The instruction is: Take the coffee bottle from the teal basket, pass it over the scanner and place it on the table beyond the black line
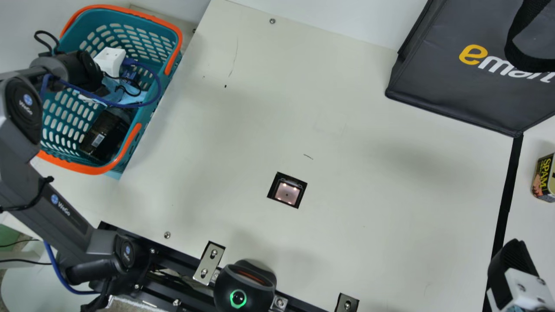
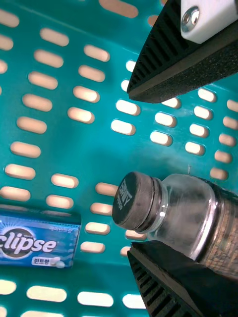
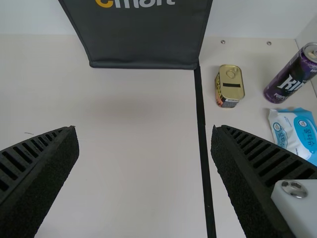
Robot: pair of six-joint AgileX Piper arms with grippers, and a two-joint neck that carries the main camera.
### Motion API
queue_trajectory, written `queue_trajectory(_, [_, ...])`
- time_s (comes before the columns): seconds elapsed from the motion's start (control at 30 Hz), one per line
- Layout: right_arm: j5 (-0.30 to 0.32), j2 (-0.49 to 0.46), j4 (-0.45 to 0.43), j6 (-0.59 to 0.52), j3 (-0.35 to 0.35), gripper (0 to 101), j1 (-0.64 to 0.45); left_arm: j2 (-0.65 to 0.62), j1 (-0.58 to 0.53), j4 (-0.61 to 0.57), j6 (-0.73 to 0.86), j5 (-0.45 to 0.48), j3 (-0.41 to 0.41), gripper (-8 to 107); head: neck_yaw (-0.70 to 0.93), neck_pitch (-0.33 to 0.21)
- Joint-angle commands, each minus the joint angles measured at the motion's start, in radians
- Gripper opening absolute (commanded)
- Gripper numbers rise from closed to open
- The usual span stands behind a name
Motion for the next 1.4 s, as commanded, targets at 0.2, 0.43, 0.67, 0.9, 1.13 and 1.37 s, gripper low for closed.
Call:
queue_trajectory(0.2, [0.0,0.0,0.0,0.0,0.0,95,0.0,-0.011,0.014,-0.005,0.185,0.026,-0.016,90,0.004,-0.029])
queue_trajectory(0.43, [0.0,0.0,0.0,0.0,0.0,95,0.0,-0.002,0.044,-0.037,0.364,0.1,-0.052,90,0.004,-0.029])
queue_trajectory(0.67, [0.0,0.0,0.0,0.0,0.0,95,0.0,0.02,0.068,-0.057,0.476,0.123,-0.07,90,0.004,-0.029])
queue_trajectory(0.9, [0.0,0.0,0.0,0.0,0.0,95,0.0,0.059,0.079,-0.08,0.542,0.101,-0.072,90,0.004,-0.029])
queue_trajectory(1.13, [0.0,0.0,0.0,0.0,0.0,95,0.0,0.092,0.082,-0.097,0.565,0.084,-0.08,90,0.004,-0.029])
queue_trajectory(1.37, [0.0,0.0,0.0,0.0,0.0,95,0.0,0.108,0.08,-0.115,0.58,0.069,-0.084,63,0.004,-0.029])
